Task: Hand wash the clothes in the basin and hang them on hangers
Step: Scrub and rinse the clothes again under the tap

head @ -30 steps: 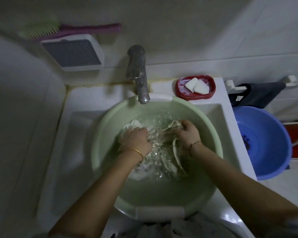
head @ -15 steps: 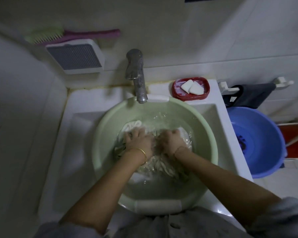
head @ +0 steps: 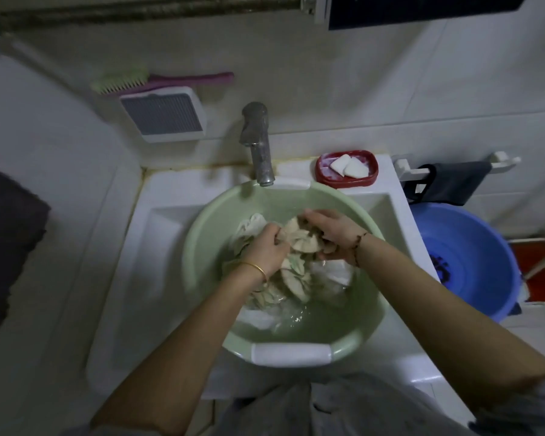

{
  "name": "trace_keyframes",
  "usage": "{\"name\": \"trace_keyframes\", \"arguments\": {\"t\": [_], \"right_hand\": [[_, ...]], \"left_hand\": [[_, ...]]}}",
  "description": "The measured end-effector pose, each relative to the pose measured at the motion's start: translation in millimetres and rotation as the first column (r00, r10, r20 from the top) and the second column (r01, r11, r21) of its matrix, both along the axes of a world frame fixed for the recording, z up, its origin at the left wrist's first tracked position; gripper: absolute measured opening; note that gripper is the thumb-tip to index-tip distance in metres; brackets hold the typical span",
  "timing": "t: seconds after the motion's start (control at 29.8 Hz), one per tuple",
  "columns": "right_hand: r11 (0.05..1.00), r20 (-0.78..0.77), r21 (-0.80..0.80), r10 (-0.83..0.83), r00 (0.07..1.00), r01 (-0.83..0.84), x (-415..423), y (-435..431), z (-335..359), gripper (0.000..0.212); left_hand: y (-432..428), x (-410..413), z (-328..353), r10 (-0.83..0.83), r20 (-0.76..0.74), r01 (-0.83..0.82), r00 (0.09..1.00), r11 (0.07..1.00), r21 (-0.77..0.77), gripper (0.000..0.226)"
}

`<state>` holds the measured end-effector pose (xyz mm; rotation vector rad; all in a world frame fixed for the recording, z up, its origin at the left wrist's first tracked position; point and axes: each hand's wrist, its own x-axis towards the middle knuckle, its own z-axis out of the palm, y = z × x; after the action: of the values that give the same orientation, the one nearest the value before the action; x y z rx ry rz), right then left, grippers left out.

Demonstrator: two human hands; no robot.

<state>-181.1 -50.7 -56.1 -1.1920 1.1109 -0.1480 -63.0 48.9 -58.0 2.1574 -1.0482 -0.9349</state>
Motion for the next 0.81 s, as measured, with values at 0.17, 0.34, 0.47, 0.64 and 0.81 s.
{"name": "trace_keyframes", "arguments": {"t": [0.17, 0.34, 0.47, 0.64, 0.81], "right_hand": [[0.842, -0.282, -0.267, 0.397, 0.873, -0.469, -19, 2, -18, 0.073], [0.717, -0.498, -0.49, 0.236, 0.835, -0.495, -21, 8, -16, 0.008], [0.786, -0.489, -0.473, 0.143, 0.861, -0.399, -30, -3, 5, 0.029], [0.962, -0.084, -0.273, -0.014, 0.996, -0.01, -21, -8, 21, 0.021], [0.93, -0.223, -0.256, 0.209, 0.952, -0.264, -2, -8, -7, 0.097]], "left_hand": [[-2, 21, 14, 0.12, -0.05, -0.126, 0.992, 0.98, -0.152, 0.015], [-2, 33, 34, 0.081, -0.146, -0.11, 0.986, 0.972, -0.206, 0.011], [13, 45, 57, -0.03, -0.38, 0.013, 0.924, 0.999, -0.047, 0.016], [12, 64, 62, -0.173, -0.267, 0.218, 0.948, 0.964, 0.151, 0.017], [-4, 66, 4, -0.166, 0.243, 0.098, 0.956, 0.958, 0.269, 0.029]]}}
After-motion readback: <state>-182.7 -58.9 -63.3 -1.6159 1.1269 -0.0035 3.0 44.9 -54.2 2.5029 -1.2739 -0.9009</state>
